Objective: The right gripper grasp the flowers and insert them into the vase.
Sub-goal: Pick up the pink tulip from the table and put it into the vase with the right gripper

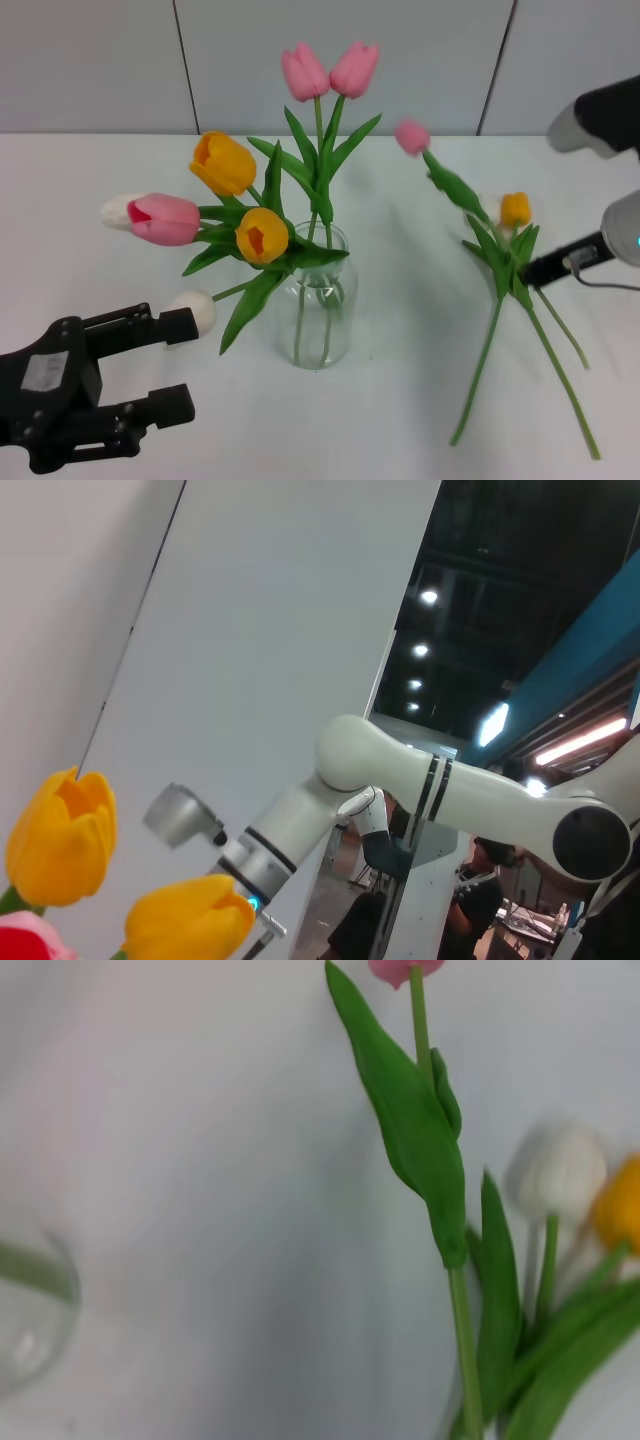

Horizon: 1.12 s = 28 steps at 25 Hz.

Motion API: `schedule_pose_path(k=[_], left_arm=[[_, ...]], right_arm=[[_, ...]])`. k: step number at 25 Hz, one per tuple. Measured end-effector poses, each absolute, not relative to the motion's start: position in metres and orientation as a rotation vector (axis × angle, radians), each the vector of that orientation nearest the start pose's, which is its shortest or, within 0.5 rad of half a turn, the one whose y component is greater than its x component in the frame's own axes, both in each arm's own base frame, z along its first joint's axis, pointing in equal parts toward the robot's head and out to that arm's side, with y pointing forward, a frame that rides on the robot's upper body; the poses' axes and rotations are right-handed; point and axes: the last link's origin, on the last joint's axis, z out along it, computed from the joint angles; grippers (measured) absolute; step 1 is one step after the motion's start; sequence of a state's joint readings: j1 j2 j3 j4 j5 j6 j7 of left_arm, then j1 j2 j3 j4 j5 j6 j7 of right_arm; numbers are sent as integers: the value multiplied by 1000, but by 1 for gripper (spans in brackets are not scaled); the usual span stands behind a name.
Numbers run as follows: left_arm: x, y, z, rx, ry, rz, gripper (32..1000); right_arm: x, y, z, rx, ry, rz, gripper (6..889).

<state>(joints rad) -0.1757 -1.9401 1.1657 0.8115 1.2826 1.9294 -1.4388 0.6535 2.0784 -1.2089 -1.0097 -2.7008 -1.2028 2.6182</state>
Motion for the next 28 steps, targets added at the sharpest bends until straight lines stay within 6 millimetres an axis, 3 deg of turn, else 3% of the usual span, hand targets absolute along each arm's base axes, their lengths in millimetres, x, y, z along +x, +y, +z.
schedule_pose_path(k=[7, 16, 28], left_arm=[[-258, 229, 60, -2771, -528, -1326, 801], [-259, 229, 61, -2769, -531, -1324, 801], [-259, 229, 61, -2774, -528, -1321, 801]], right_arm=[[220, 397, 20, -2317, 1033, -21, 28], [185, 397, 27, -2415, 814, 328, 29], [146, 378, 41, -2521, 504, 760, 28]])
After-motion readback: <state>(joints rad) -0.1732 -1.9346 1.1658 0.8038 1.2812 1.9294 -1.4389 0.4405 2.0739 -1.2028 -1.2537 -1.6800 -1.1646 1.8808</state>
